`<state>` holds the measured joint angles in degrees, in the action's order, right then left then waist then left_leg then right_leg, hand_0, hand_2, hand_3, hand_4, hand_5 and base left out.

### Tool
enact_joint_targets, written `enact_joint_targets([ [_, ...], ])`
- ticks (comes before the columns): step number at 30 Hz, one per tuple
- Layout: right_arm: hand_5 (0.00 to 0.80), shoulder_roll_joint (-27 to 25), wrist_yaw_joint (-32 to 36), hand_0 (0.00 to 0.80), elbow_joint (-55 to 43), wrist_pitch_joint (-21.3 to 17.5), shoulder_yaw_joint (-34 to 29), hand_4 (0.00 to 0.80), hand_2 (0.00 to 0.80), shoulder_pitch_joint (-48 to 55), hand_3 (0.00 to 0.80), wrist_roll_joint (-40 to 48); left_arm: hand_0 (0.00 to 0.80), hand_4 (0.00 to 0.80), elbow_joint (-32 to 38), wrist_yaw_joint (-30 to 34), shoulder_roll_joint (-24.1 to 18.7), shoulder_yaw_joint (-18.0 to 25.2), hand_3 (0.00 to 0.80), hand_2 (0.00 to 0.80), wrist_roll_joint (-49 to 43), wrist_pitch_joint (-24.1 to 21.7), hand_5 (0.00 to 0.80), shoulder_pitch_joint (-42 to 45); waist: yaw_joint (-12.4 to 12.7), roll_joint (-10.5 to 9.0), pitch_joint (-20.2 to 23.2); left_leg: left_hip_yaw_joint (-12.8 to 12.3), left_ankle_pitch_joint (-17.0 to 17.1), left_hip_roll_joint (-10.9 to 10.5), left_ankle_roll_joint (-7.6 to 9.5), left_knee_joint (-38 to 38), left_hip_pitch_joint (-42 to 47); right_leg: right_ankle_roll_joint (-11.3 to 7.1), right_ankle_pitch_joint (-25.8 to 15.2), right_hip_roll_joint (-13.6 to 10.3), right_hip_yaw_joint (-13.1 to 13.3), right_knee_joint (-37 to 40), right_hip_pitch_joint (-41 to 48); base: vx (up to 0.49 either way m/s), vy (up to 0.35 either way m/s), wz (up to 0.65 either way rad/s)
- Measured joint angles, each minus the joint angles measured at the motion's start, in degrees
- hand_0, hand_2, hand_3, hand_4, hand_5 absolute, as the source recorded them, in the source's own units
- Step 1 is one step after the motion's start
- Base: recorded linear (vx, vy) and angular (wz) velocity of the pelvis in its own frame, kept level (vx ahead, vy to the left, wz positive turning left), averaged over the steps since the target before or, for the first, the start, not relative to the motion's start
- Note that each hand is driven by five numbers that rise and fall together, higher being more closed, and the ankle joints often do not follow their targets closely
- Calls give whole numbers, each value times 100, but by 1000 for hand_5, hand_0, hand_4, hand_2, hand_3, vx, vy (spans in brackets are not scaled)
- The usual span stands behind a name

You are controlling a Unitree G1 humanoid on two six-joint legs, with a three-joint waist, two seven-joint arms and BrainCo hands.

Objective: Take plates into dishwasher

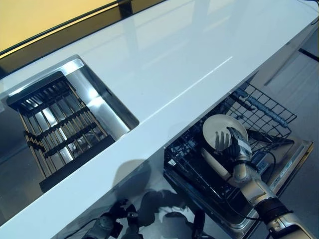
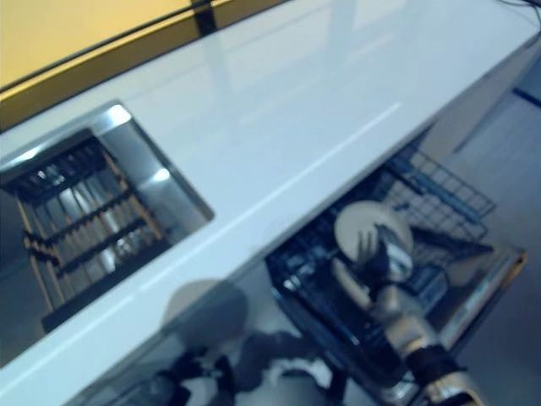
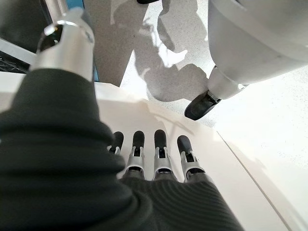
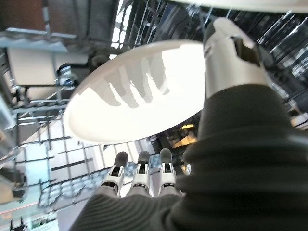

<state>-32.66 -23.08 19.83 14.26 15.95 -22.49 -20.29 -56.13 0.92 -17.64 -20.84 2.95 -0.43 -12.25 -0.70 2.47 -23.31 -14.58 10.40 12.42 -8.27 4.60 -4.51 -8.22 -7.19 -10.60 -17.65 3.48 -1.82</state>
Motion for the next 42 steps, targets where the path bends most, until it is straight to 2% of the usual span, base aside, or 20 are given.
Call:
enact_joint_targets([
  [17, 0, -85, 44, 0, -760, -249, -429, 0, 0, 330, 0, -58, 0, 0, -99, 1, -94, 17, 0, 0, -222, -107, 0, 136, 6, -47, -2, -82, -19, 11, -15, 14, 192, 1, -2, 12, 70, 37, 150, 3, 2, -1],
  [20, 0, -212, 45, 0, -1083, -319, -573, 0, 0, 507, 0, -160, 0, 0, -98, 4, -94, 191, 0, 0, -223, -135, 0, 223, -12, -79, 15, -94, -25, 18, -23, 13, 209, 1, -3, 19, 81, 45, 164, 15, 7, -3],
  [30, 0, -438, 101, 0, -1879, -551, -1503, 0, 0, 1406, 0, -158, 0, 0, -101, 2, -113, 322, 0, 0, -223, -181, 0, 574, -38, -254, 123, -242, -69, 34, -41, 16, 401, 4, -12, 29, 204, 83, 271, 33, 11, -5],
  [37, 0, -554, 55, 0, -2235, -782, -2230, 0, 0, 2130, 0, -136, 0, 0, -122, -5, -131, 493, 0, 0, -224, -280, 0, 945, -275, -331, 413, -383, -105, 43, -55, 18, 491, -2, -16, 34, 317, 104, 279, 23, 9, -8],
  [41, 0, -566, 32, 0, -2257, -919, -2711, 0, 0, 2485, 0, 721, 0, 0, -172, -12, -126, 558, 0, 0, -224, -331, 0, 1076, -401, -325, 598, -460, -127, 46, -65, 21, 568, -4, -28, 41, 408, 130, 296, 38, 23, -11],
  [42, 0, -509, 35, 0, -2243, -1011, -2804, 0, 0, 2547, 0, 1357, 0, 0, -230, -17, -104, 628, 0, 0, -224, -363, 0, 1151, -463, -321, 641, -508, -151, 47, -70, 22, 648, -5, -26, 40, 444, 132, 355, 49, 12, -17],
])
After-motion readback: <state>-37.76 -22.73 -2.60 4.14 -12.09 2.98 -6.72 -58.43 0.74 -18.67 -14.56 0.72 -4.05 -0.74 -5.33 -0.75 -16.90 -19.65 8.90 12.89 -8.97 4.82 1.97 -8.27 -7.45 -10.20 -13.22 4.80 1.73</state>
